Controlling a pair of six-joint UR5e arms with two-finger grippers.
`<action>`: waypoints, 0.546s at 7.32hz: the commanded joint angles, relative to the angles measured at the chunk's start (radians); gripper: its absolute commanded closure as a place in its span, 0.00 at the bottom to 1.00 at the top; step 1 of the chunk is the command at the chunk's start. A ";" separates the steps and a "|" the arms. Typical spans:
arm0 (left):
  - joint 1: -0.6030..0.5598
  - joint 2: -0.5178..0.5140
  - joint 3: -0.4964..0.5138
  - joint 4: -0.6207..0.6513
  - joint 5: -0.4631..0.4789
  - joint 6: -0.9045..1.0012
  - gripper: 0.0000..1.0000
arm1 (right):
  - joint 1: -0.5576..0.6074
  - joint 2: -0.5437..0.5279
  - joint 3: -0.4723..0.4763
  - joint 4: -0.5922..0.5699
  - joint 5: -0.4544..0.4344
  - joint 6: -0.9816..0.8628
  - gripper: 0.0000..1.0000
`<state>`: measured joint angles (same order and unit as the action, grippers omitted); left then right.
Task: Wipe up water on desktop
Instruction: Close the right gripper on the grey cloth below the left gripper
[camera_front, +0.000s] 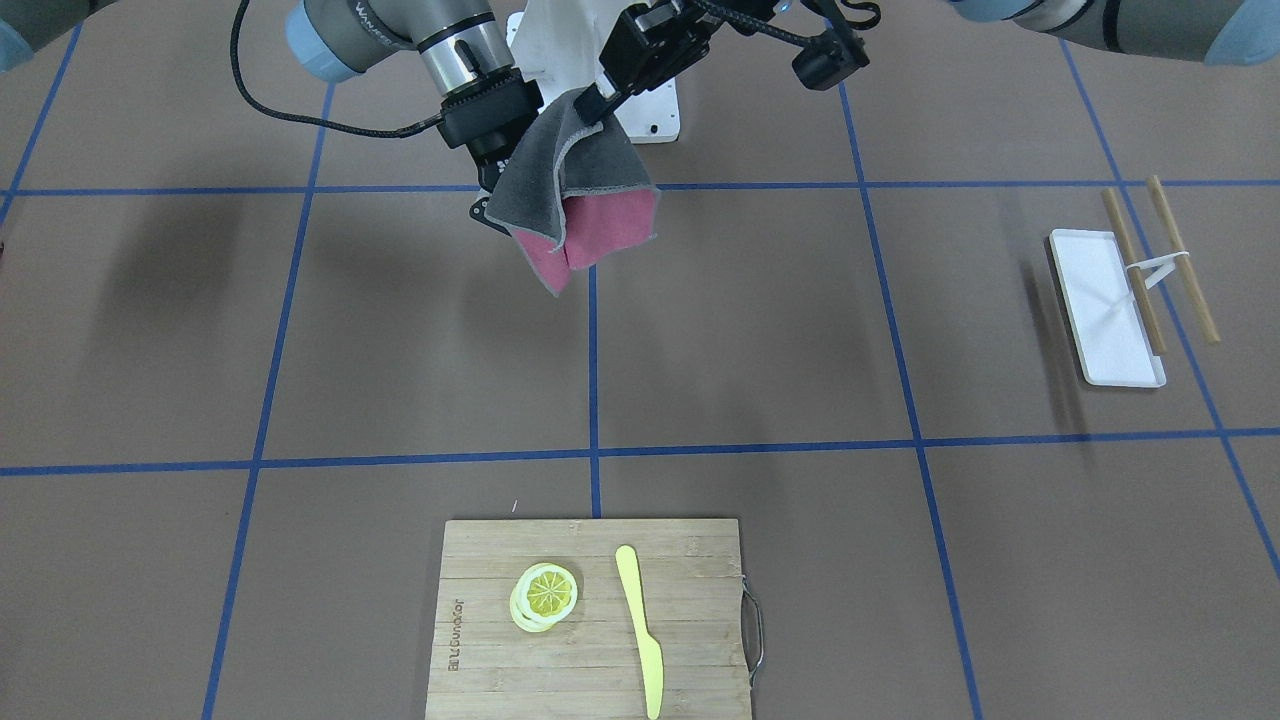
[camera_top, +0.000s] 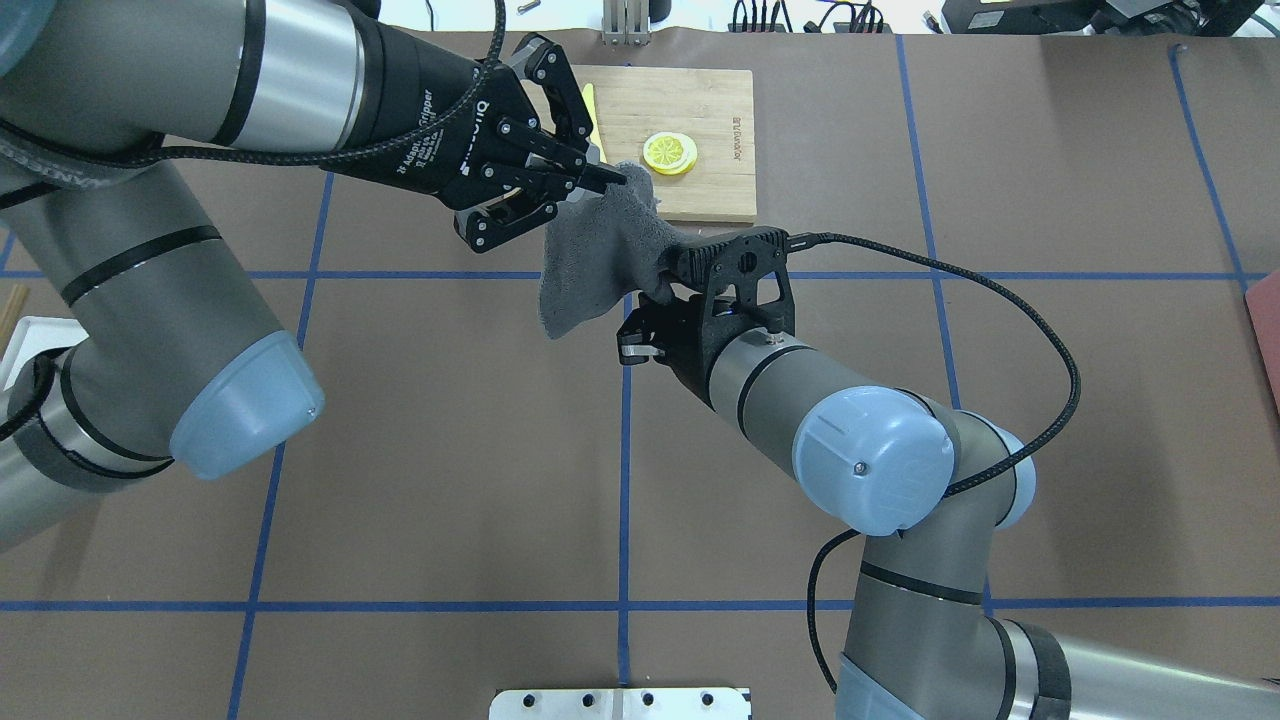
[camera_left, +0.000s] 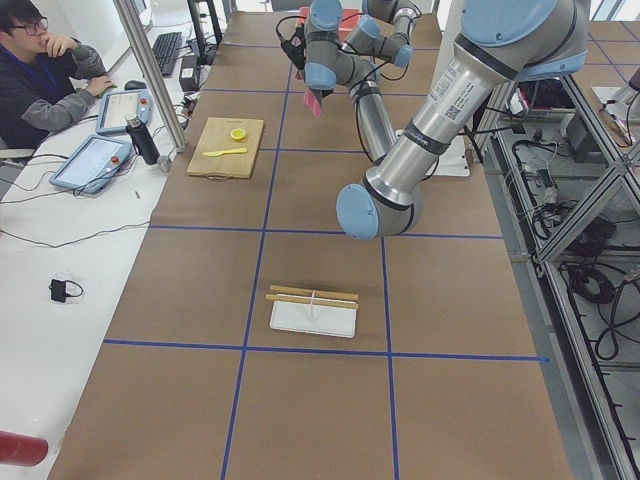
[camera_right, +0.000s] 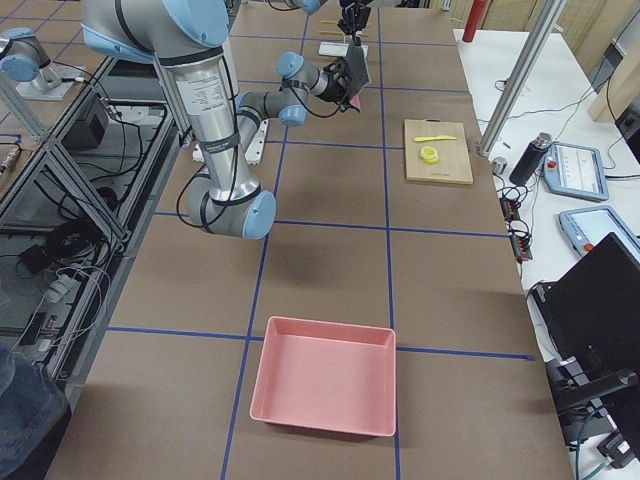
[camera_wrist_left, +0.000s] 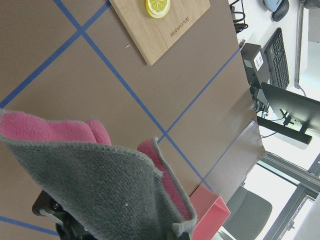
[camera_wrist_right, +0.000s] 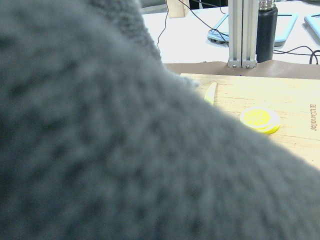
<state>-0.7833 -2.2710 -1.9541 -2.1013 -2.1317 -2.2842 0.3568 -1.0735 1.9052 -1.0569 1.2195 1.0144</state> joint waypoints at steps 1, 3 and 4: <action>-0.029 0.021 0.007 0.006 -0.002 0.110 0.66 | 0.001 -0.006 0.003 -0.002 0.000 0.000 1.00; -0.085 0.056 0.018 0.007 -0.004 0.182 0.01 | 0.001 -0.006 0.005 -0.008 0.000 0.000 1.00; -0.121 0.065 0.035 0.007 -0.035 0.213 0.01 | 0.001 -0.008 0.003 -0.012 0.000 -0.002 1.00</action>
<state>-0.8657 -2.2220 -1.9339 -2.0949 -2.1432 -2.1140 0.3574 -1.0801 1.9088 -1.0640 1.2195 1.0136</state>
